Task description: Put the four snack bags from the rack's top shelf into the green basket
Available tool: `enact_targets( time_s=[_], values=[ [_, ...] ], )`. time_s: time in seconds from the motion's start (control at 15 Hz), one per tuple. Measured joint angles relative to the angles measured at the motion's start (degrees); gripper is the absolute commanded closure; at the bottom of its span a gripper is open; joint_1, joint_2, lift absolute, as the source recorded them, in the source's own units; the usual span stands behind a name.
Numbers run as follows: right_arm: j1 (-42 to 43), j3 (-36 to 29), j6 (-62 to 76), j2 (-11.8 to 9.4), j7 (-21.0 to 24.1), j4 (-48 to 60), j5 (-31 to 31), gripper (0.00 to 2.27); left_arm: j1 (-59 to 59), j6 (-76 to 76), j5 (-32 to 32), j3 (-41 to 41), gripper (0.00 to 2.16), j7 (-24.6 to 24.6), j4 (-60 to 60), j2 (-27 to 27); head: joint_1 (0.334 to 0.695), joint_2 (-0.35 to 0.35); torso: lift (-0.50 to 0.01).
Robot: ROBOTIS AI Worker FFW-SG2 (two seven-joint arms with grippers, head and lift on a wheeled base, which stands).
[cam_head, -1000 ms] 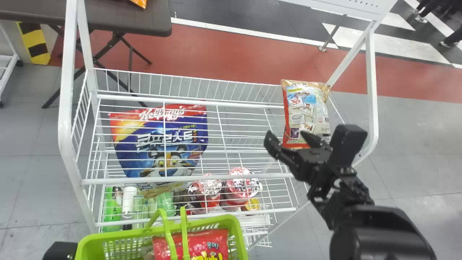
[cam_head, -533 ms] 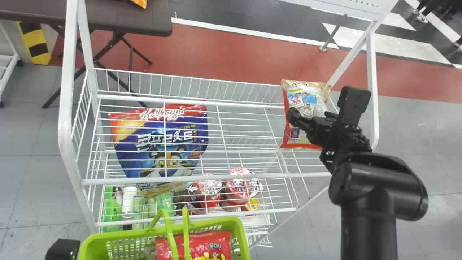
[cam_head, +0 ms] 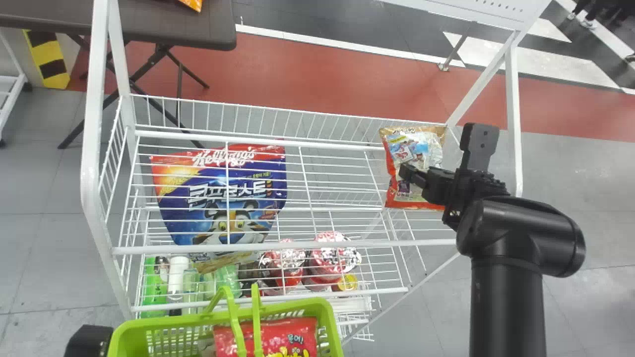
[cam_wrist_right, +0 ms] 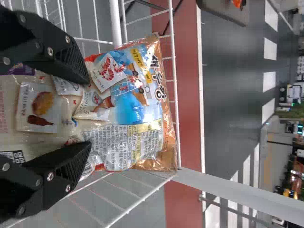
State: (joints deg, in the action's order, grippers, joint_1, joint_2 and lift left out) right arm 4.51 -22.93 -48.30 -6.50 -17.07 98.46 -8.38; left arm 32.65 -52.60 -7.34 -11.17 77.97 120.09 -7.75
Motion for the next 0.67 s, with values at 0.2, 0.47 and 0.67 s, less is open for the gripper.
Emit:
enact_targets(
  time_s=[0.2,0.47,0.67],
  values=[
    [-2.86,-0.88,5.34,0.38,0.37,2.01,1.25,2.19,0.02,-0.56,0.29,-0.16,1.58,-0.16,0.16,-0.03,0.695,-0.350,0.000],
    [-8.78,-2.40,9.94,1.16,0.77,10.27,6.77,2.19,0.25,-0.63,0.35,-0.20,1.58,-0.40,0.38,-0.06,0.695,-0.350,0.000],
    [-14.43,-3.24,6.72,1.62,0.12,20.90,12.64,2.19,0.24,-0.62,0.60,-0.61,1.58,-0.46,0.41,-0.01,0.695,-0.350,0.000]
  ],
)
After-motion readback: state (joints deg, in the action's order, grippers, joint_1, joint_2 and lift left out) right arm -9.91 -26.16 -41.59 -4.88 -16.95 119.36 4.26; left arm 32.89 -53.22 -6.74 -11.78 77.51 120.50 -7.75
